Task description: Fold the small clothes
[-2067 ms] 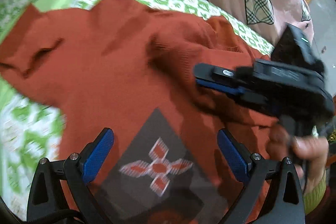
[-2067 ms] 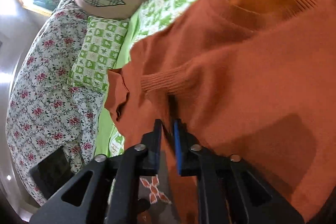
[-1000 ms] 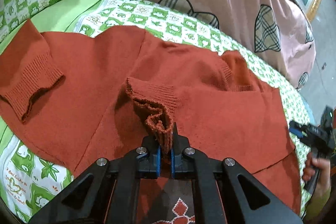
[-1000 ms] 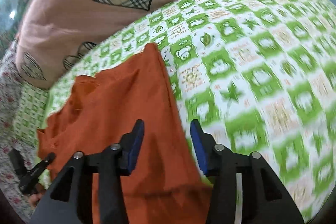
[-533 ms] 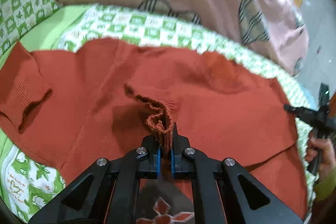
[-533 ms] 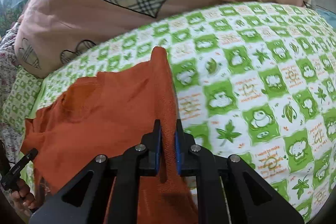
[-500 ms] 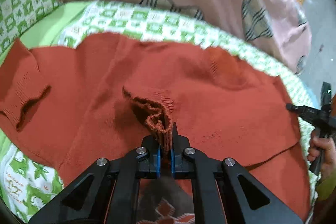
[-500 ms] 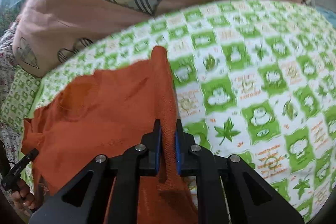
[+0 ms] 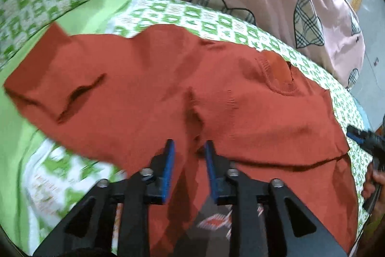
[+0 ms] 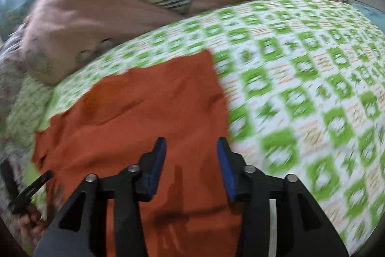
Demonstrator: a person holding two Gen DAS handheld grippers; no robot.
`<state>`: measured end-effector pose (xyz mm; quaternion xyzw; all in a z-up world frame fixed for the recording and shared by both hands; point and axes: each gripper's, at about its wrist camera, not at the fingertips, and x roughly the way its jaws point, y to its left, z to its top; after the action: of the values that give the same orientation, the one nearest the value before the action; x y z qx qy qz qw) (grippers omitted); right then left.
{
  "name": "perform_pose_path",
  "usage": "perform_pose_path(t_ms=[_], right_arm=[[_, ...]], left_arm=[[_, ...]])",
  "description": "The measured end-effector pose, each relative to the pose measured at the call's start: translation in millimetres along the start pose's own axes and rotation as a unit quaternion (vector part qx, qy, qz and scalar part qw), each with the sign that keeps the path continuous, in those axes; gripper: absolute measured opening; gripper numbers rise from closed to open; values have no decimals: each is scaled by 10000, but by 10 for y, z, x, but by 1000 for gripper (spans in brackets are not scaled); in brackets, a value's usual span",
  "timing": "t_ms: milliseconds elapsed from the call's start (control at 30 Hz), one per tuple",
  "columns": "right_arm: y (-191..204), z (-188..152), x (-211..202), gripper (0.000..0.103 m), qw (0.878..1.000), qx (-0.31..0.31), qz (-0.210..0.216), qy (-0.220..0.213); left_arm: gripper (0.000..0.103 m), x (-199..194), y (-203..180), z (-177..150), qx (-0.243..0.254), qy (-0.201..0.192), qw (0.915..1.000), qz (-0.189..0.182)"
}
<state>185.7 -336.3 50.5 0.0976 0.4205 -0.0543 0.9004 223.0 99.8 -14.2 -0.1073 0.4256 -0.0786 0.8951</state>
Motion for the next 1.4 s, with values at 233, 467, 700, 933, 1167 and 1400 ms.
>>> perform_pose_path(t_ms=[233, 467, 700, 933, 1167, 1400], right_arm=[[485, -566, -54, 46, 9941, -123, 960, 488], [857, -871, -44, 46, 9869, -252, 1383, 797], [952, -950, -2, 46, 9840, -153, 1501, 947], [946, -1002, -9, 46, 9846, -88, 1494, 909], [891, -1024, -105, 46, 9855, -57, 1508, 770], [552, -954, -322, 46, 9906, 269, 1282, 396]], left_arm=[[73, -388, 442, 64, -236, -336, 9980, 475], [80, -59, 683, 488, 209, -207, 9874, 1558], [55, 381, 972, 568, 369, 76, 9779, 2058], [7, -25, 897, 603, -171, -274, 9930, 1134], [7, -400, 4, 524, -32, -601, 9978, -293], [6, -267, -1245, 405, 493, -365, 9877, -1436]])
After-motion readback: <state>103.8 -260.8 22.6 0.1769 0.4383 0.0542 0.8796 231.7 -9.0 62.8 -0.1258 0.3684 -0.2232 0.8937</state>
